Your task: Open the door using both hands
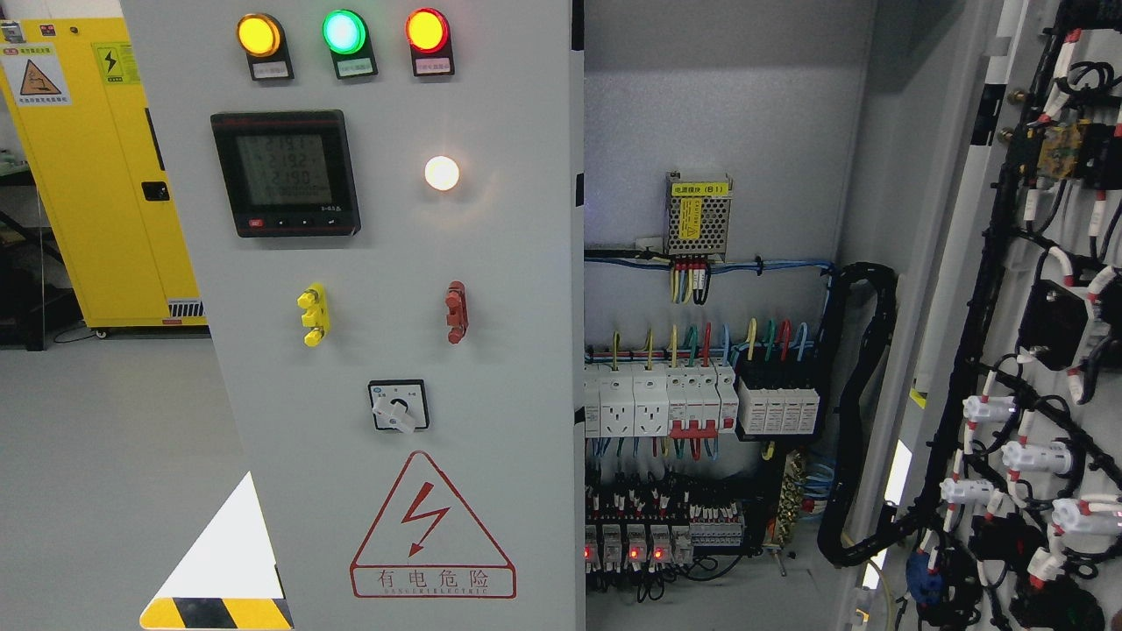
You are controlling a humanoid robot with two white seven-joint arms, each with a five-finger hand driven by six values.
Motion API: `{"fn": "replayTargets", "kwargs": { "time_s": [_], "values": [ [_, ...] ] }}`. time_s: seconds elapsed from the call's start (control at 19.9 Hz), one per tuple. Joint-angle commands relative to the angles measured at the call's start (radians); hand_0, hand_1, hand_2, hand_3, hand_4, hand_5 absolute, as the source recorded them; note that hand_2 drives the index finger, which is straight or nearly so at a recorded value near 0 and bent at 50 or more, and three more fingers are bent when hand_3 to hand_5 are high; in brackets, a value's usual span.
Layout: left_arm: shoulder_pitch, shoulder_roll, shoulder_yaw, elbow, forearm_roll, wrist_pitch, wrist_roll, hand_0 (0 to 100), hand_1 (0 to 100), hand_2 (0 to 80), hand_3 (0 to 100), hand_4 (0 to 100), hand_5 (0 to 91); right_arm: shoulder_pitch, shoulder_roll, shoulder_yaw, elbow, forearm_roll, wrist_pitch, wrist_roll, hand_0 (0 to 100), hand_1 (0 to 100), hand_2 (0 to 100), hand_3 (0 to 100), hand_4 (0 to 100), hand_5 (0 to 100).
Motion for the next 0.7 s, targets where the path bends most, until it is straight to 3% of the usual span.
{"fn": "replayTargets", "kwargs": {
  "time_s": [0.0,0.35,0.55,0.65],
  "values": [
    [-0.004,-0.025,-0.040,0.103,-0.089,-0.016,-0.078,12,56,0.0,0,0,0.0,-0.025,0.034,0.006,-0.002,0.001,-0.001,-0.001,0,50,4,0,0,0],
    [-0.005,-0.029,-0.031,0.100,-0.094,-0.048,-0.080,12,56,0.0,0,0,0.0,-0.026,0.034,0.005,-0.055,0.000,-0.022,-0.001,0,50,4,0,0,0],
    [-0.007,-0.029,-0.032,0.102,-0.094,-0.076,-0.082,12,56,0.0,0,0,0.0,0.000,0.034,0.005,-0.278,0.002,-0.021,-0.001,0,50,4,0,0,0],
    [-0.007,-0.031,-0.032,0.102,-0.094,-0.075,-0.080,12,56,0.0,0,0,0.0,0.056,0.032,0.009,-0.516,-0.002,-0.021,-0.001,0,50,4,0,0,0]
  ]
}}
